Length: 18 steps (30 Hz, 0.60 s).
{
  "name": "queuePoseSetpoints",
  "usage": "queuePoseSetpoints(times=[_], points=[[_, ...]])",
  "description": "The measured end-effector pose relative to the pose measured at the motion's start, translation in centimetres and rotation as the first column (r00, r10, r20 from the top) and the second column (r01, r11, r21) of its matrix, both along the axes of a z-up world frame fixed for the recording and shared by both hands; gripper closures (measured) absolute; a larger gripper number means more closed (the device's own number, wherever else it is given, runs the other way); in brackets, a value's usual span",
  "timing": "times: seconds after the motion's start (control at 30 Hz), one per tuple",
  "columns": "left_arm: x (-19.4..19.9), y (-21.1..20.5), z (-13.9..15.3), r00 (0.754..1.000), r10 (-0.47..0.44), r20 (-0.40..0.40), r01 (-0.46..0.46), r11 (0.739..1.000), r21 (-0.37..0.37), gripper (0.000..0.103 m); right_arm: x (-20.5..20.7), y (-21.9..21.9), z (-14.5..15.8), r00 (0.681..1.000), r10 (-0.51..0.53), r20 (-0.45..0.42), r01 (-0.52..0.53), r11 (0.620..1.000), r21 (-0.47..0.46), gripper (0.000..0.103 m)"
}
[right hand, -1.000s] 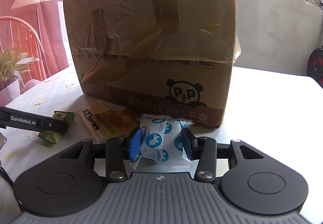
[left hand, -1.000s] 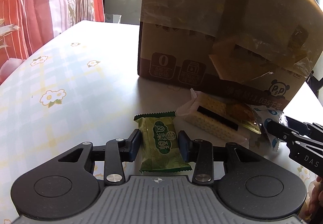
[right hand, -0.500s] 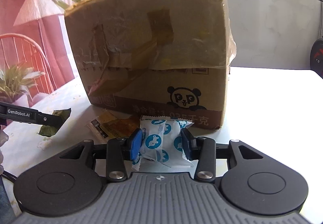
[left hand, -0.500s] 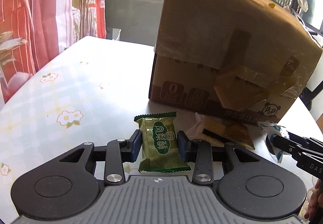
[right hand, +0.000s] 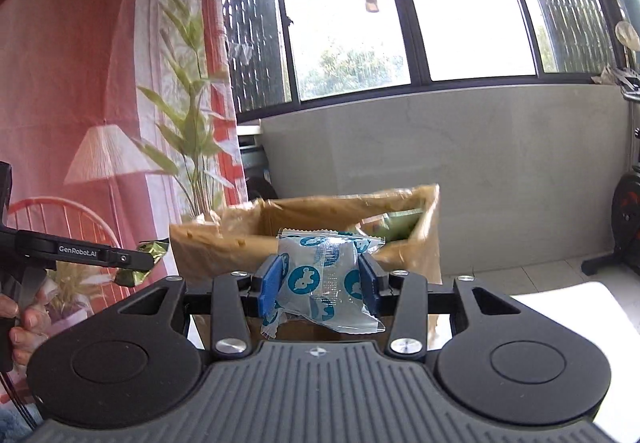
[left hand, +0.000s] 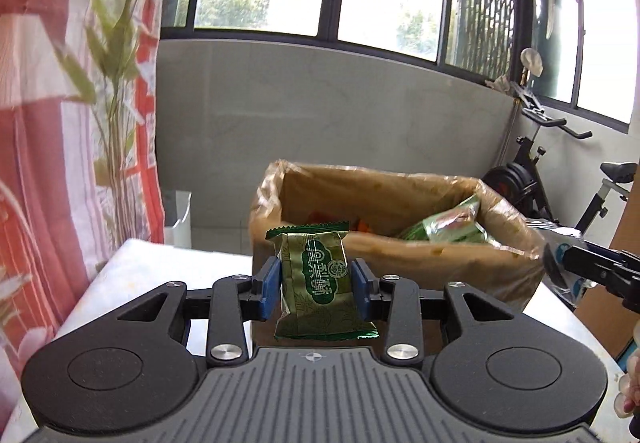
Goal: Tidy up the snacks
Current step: 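Lower both packets into the box and open both tools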
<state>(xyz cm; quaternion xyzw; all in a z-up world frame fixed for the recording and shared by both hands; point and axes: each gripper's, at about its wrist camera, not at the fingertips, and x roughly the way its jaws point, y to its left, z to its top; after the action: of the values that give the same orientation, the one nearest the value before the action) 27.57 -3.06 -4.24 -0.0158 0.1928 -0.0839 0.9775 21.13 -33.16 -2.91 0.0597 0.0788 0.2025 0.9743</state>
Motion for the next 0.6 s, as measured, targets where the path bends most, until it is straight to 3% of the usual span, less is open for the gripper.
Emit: queuePoseSetpoints(times=[0.2,0.37,0.5,0.57,0.6], points=[[5.7,-3.0,2.4,0.997,-0.07,0.015,0.07,0.998,-0.003,0.063,7.0,3.9,2.1,0.999,0.025,-0.026,-0.027,0.997,-0.071,0.059],[10.0,-4.6,1.5,0.997,-0.065,-0.037,0.064,0.997,-0.03,0.063,12.6,7.0,1.4,0.993,-0.004,-0.117,-0.013,0.99,-0.137,0.059],[11.9,-5.1,0.5,0.993,-0.084,-0.087,0.08,0.995,-0.053,0.061,13.7,7.3,0.4,0.987,-0.039,-0.153,0.016,0.988,-0.153,0.056],[11.6,-5.2,0.0,0.992,-0.098,-0.081,0.094,0.994,-0.049,0.043,13.1,6.6,0.3,0.99,-0.034,-0.14,0.015,0.991,-0.133,0.05],[11.3,-5.2,-0.2,0.992,-0.099,-0.072,0.097,0.994,-0.041,0.039,12.6,6.3,0.3,0.991,-0.029,-0.133,0.012,0.992,-0.126,0.046]])
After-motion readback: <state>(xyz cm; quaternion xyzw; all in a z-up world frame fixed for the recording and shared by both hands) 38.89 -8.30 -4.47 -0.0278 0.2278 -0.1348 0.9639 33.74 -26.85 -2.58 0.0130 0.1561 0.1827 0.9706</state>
